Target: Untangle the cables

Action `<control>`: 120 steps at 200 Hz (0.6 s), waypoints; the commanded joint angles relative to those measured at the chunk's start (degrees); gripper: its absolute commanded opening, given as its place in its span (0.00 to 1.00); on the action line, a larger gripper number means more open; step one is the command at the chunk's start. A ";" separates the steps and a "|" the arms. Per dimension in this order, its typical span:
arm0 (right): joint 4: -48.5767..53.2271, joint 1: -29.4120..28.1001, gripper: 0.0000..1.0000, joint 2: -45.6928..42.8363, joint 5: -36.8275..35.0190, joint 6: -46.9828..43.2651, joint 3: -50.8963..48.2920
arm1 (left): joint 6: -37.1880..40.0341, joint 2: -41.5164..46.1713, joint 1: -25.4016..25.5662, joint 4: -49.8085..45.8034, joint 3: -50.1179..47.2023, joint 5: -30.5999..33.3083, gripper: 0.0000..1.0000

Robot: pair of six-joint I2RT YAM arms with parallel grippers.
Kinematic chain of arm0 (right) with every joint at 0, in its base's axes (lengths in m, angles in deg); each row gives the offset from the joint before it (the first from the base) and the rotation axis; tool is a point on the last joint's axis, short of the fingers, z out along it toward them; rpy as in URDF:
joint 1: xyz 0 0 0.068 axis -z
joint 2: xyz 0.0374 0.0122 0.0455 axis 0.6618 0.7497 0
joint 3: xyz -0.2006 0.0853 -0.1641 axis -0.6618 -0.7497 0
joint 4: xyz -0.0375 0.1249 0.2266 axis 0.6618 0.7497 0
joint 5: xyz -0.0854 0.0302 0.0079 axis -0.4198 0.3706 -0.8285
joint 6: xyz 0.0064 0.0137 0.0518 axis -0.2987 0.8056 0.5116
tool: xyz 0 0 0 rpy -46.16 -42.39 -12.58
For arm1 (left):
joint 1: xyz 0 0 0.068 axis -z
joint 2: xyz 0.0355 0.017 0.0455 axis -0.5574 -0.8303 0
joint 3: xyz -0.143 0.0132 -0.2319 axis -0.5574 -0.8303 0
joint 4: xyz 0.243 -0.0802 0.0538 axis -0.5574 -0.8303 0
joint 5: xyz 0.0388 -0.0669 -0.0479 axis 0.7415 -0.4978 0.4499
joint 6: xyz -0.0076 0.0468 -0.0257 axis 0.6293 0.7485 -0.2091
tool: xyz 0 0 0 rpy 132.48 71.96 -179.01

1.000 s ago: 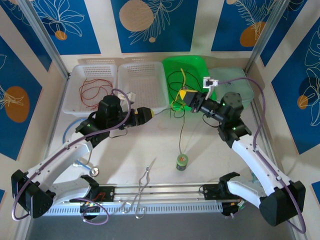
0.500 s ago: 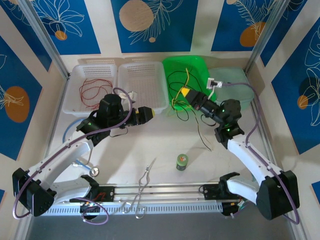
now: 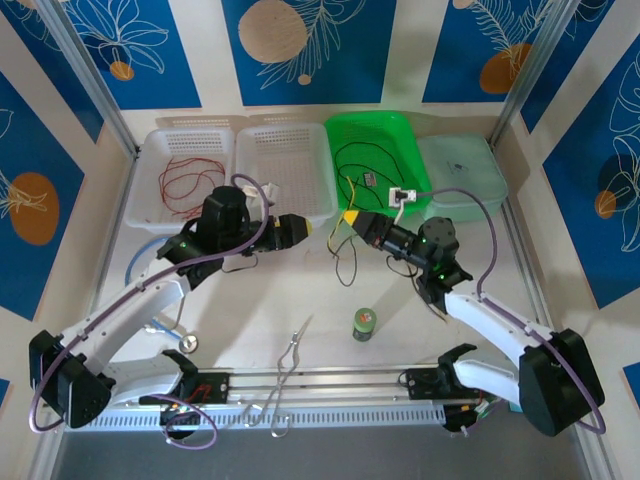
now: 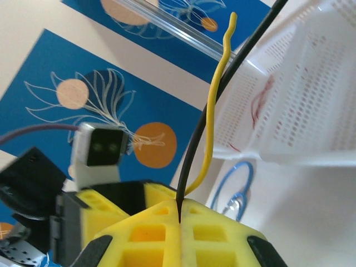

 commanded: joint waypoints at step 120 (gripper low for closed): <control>19.41 -3.19 0.00 4.46 2.96 -18.83 19.27 | 5.58 1.76 -0.14 4.91 7.43 -3.60 0.50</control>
